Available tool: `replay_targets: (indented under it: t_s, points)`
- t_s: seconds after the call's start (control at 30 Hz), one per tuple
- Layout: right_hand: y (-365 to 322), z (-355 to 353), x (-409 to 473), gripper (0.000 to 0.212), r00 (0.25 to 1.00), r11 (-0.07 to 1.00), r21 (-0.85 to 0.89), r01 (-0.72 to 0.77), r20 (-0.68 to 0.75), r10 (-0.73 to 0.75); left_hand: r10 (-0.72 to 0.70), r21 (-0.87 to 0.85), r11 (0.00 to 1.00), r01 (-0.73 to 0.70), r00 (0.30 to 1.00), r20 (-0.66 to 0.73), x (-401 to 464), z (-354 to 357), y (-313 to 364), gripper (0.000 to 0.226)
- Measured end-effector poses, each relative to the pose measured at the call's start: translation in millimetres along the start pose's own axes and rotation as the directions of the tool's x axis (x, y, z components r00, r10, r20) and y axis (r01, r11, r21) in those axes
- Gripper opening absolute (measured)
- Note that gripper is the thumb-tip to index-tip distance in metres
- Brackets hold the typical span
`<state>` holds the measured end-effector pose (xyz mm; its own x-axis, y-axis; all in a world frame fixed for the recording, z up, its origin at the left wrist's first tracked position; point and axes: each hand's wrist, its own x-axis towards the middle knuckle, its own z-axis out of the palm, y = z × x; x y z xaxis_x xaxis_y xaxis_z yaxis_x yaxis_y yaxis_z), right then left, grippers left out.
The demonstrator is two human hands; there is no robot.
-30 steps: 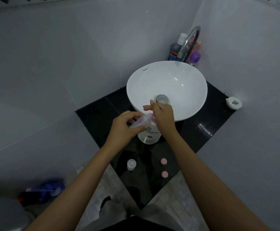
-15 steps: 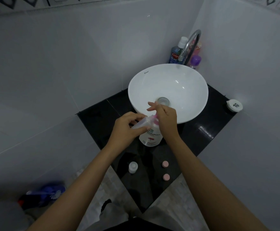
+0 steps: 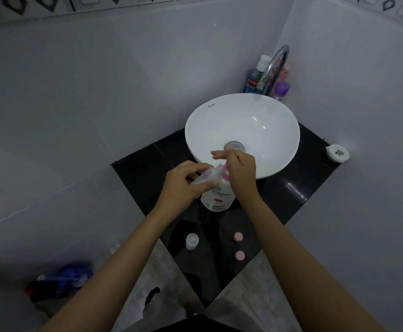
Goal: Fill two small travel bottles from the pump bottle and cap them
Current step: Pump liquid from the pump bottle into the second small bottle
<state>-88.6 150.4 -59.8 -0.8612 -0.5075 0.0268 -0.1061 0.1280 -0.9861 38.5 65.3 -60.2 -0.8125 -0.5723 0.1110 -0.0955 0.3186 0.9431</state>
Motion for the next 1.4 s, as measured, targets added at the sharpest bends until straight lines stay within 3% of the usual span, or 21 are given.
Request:
replay_targets:
  t_s: [0.27,0.37,0.6,0.9,0.97,1.1,1.23,1.4]
  points:
    - [-5,-5,1,0.032,0.998,0.997,-0.079,-0.028,0.052,0.032,0.003,-0.024,1.0,-0.003,1.0,0.011,-2,0,-1,0.037]
    - [-13,-7,5,0.031,0.999,0.992,-0.123,0.025,0.029,-0.022,0.015,-0.047,0.999,-0.015,1.0,0.005,-1,1,3,0.037]
    - [1,-4,1,0.032,0.998,0.999,-0.027,0.034,0.046,-0.032,-0.002,-0.032,0.999,0.002,1.0,0.013,1,0,0,0.037]
    - [-19,-12,5,0.02,0.995,0.992,-0.12,0.04,0.093,-0.029,-0.001,-0.034,0.999,0.002,0.999,0.046,1,-2,0,0.036]
    - [-26,-11,9,0.024,0.997,0.995,-0.091,0.047,0.06,-0.042,0.008,-0.043,0.999,-0.007,0.999,0.035,2,-2,2,0.036]
    - [-21,-4,10,0.039,0.998,0.981,-0.193,-0.007,0.057,0.018,0.009,-0.049,0.999,-0.007,0.999,0.032,3,-1,3,0.036]
    - [-5,0,5,0.037,1.0,0.982,-0.188,-0.005,0.024,0.009,-0.006,-0.008,1.0,0.007,0.999,0.032,2,0,-2,0.036]
    - [-4,-1,2,0.034,0.996,0.968,-0.25,-0.018,0.081,0.039,-0.03,-0.021,0.999,0.031,0.998,0.052,-2,-1,-5,0.037]
